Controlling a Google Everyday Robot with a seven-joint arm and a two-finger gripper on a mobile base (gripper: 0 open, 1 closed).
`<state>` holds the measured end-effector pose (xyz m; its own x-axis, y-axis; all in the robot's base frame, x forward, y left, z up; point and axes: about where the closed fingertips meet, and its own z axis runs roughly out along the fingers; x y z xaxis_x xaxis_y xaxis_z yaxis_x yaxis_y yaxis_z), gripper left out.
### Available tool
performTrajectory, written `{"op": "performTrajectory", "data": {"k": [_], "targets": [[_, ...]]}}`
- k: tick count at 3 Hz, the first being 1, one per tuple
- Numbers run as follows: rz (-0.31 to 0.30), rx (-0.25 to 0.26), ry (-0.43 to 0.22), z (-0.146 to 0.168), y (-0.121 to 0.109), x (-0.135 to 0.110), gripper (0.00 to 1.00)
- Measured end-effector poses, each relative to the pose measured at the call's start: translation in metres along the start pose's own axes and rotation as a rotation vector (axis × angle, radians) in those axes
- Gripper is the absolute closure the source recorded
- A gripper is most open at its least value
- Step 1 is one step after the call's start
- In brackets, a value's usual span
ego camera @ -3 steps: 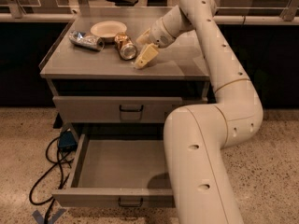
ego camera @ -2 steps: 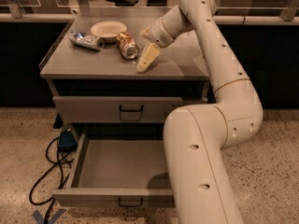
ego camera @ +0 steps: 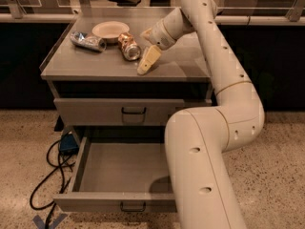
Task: Place orange can into middle drawer
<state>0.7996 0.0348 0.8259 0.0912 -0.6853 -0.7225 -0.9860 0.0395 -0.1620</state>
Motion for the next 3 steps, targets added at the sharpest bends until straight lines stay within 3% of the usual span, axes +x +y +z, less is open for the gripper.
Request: {"op": "performTrajectory", "data": {"k": [1,2,3], "targets": [[-0.046,-0.022,-0.016,0.029,-0.001,-0.016,0.00],[-0.046,-0.022,-0.015,0.030,-0.001,-0.017,0.00],[-0.038,-0.004,0.031,0.020,-0.002,-0.036,0.00]]}}
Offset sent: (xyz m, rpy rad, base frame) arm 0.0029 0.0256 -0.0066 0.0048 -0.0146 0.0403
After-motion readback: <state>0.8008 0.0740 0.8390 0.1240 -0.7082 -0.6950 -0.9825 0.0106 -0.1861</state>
